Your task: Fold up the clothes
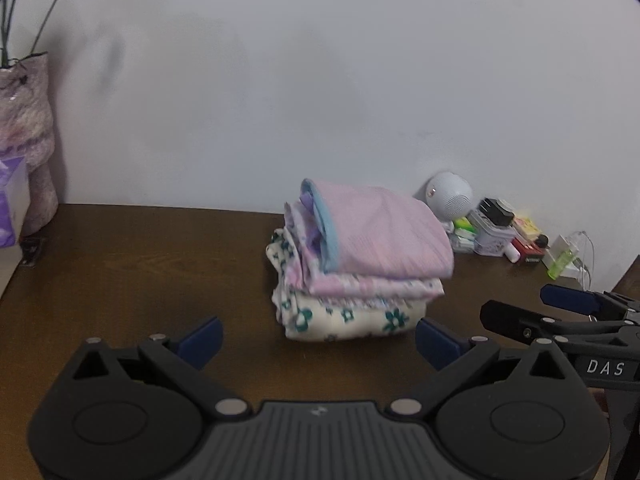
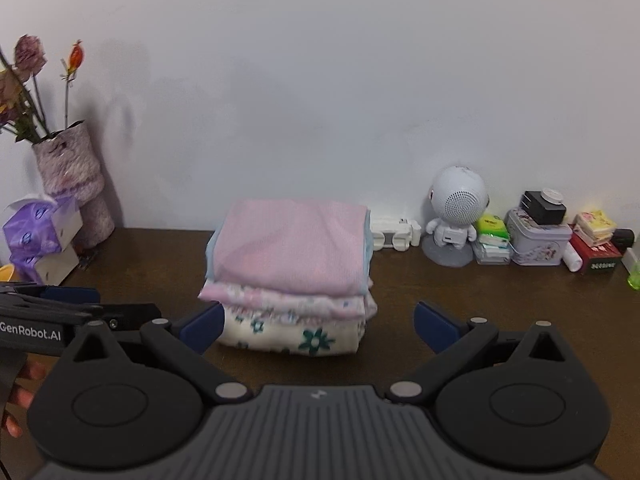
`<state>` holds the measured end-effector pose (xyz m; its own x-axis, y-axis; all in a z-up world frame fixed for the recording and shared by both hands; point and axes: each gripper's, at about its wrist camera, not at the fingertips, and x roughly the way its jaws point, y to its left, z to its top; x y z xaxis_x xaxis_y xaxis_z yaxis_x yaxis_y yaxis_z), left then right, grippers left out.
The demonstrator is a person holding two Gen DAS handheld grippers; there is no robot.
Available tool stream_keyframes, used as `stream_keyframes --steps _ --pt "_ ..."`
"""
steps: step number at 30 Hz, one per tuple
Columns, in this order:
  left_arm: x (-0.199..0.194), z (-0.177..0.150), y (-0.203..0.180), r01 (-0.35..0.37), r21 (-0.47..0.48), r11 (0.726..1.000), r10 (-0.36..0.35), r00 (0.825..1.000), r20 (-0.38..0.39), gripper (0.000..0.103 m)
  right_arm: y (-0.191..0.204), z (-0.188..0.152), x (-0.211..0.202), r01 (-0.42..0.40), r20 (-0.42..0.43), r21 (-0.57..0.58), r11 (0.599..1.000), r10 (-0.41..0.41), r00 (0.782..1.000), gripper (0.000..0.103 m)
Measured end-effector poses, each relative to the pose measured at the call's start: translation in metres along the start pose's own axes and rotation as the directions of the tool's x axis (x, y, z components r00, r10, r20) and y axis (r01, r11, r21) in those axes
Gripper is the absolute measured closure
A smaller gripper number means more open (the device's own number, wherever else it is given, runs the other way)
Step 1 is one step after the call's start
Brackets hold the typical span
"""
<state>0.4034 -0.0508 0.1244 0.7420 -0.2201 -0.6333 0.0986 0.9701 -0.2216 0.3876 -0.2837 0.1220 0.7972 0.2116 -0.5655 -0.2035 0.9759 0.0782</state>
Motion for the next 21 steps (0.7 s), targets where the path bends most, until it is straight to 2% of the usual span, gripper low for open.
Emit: stream_keyframes --steps 9,21 --pt "-0.066 -0.044 -0.012 0.010 0.016 1.000 -0.010 1.000 0.027 0.000 0.021 -0.036 -0.056 0.014 -0.011 -0.014 1.000 -0.014 1.000 0.000" --pt "-0.155 -0.124 -0.023 0.035 0.070 0.997 -0.038 0.998 0.045 0.000 0.046 -0.101 -0.136 0.021 -0.004 -0.007 1.000 -0.021 1.000 0.000"
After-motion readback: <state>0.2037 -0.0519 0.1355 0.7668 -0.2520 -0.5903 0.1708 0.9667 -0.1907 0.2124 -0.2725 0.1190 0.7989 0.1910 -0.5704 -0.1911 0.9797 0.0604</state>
